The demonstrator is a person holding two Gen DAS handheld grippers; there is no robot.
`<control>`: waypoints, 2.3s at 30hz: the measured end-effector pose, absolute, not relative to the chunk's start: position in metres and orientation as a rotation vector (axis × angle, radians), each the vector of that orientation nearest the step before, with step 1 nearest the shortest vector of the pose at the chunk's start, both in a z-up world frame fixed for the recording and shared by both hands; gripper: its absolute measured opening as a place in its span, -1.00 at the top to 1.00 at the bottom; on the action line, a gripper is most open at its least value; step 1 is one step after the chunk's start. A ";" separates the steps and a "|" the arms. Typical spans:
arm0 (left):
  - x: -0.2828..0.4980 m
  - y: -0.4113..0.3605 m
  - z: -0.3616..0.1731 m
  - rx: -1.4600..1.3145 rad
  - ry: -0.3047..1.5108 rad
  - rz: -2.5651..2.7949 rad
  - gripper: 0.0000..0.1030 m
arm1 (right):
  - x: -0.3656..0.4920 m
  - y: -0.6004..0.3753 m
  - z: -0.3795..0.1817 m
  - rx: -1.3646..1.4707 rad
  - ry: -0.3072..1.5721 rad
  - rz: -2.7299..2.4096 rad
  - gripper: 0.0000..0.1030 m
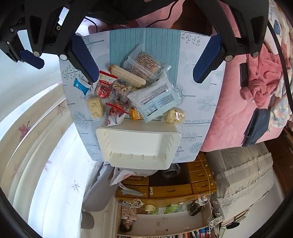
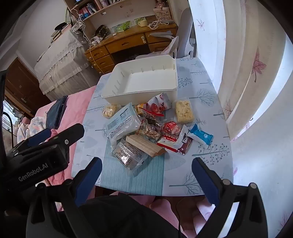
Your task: Organize snacks
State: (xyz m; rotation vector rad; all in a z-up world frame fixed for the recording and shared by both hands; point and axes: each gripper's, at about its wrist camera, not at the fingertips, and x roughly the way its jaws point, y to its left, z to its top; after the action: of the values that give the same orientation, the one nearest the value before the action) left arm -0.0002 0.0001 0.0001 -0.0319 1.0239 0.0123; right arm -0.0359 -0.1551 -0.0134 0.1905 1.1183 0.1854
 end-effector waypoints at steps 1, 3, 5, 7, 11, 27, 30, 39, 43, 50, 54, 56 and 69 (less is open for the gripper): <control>0.000 0.000 0.000 -0.031 1.025 0.012 -0.98 | -0.036 -0.155 -0.014 0.196 1.113 0.191 -0.93; 0.000 0.000 0.000 -0.028 1.023 0.013 -0.98 | -0.036 -0.154 -0.014 0.195 1.116 0.190 -0.93; 0.000 0.000 0.000 -0.030 1.022 0.013 -0.98 | -0.036 -0.153 -0.014 0.192 1.118 0.186 -0.93; 0.000 0.002 0.000 -0.034 1.022 0.016 -0.98 | -0.036 -0.152 -0.015 0.190 1.116 0.189 -0.93; 0.004 -0.002 0.004 -0.027 1.017 0.019 -0.98 | -0.036 -0.151 -0.015 0.188 1.114 0.193 -0.93; 0.004 0.001 0.009 0.006 1.013 0.029 -0.98 | -0.036 -0.144 -0.012 0.210 1.107 0.202 -0.92; 0.004 -0.002 0.008 0.039 1.024 0.036 -0.98 | -0.036 -0.147 -0.015 0.220 1.103 0.212 -0.93; 0.002 0.002 0.007 0.008 1.047 0.031 -0.98 | -0.037 -0.147 -0.019 0.238 1.100 0.221 -0.93; -0.002 0.008 0.008 0.007 1.049 0.045 -0.98 | -0.037 -0.144 -0.018 0.234 1.103 0.229 -0.93; -0.006 0.026 0.007 -0.051 1.042 0.023 -0.98 | -0.038 -0.133 -0.017 0.227 1.103 0.236 -0.93; -0.006 0.038 0.008 -0.074 1.033 0.006 -0.98 | -0.037 -0.125 -0.017 0.235 1.106 0.229 -0.93; -0.005 0.045 0.009 -0.080 1.028 -0.006 -0.98 | -0.035 -0.120 -0.017 0.242 1.105 0.220 -0.93; 0.031 0.108 0.006 -0.050 1.019 -0.170 -0.98 | -0.029 -0.070 -0.021 0.368 1.069 0.088 -0.92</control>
State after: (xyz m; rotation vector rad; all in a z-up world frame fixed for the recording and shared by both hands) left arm 0.0314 0.1082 0.0064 -0.0495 1.0186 -0.1703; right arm -0.0286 -0.0705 -0.0208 0.3679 1.0686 0.0882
